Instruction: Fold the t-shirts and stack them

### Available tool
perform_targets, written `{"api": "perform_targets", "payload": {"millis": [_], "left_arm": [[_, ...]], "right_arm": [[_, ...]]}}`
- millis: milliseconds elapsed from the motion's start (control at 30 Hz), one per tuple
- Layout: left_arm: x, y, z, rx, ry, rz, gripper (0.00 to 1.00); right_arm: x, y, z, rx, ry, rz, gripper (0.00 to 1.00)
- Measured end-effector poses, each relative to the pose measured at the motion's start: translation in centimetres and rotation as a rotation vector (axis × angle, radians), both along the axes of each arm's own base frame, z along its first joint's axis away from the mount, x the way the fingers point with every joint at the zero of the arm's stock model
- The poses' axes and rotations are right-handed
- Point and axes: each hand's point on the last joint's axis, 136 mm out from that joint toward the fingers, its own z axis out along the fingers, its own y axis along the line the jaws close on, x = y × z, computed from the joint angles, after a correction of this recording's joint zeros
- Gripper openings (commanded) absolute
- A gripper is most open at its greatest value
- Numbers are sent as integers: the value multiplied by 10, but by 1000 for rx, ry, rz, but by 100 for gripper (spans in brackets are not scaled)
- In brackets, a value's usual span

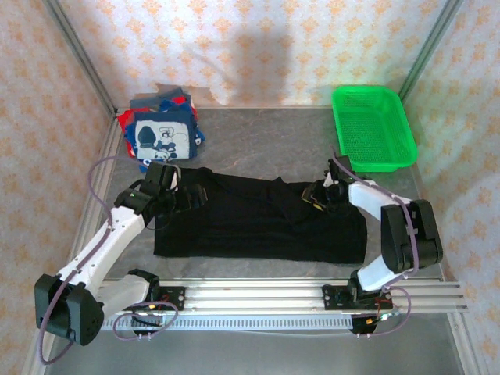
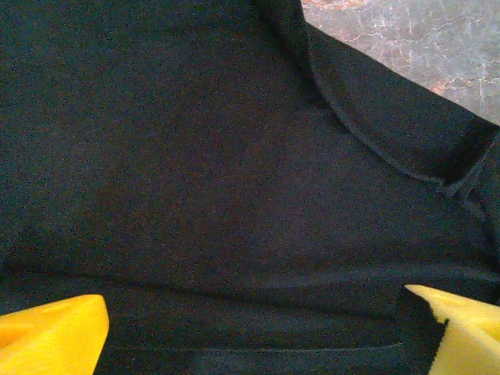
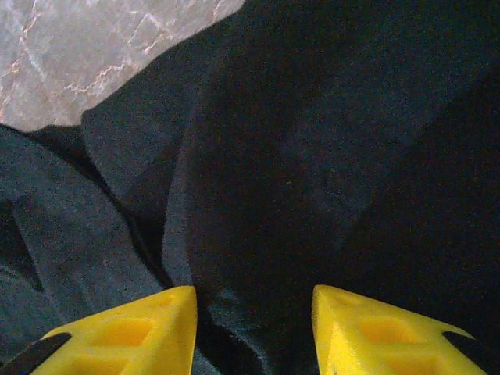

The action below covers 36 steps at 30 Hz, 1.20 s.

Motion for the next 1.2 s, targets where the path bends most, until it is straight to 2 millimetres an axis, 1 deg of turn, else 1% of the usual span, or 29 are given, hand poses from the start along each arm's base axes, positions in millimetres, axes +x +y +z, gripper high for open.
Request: {"api": "perform_targets", "payload": {"millis": [133,267,333,467,667,867,1200], "left_arm": [[-2,0,-2,1,4,0,96],[-4,1,-7,4,18,1,96],[-5,2,-9,5,23,3,96],[-5,3,-11,4,26,9,96],[-5,3,-13,6,33,9,96],[-5,3,-16,9,45,9,96],[-5,3,-19,12,58,9,96]], "right_arm": [[-5,5,0,32,6,16,43],[-12,7,6,41,-3,30,43],[-15,6,7,36,-6,36,45],[-24,0,3,9,5,27,47],[-31,-1,-4,19,26,2,46],[-31,2,-10,44,38,-17,45],[-27,7,-10,78,33,-30,43]]}}
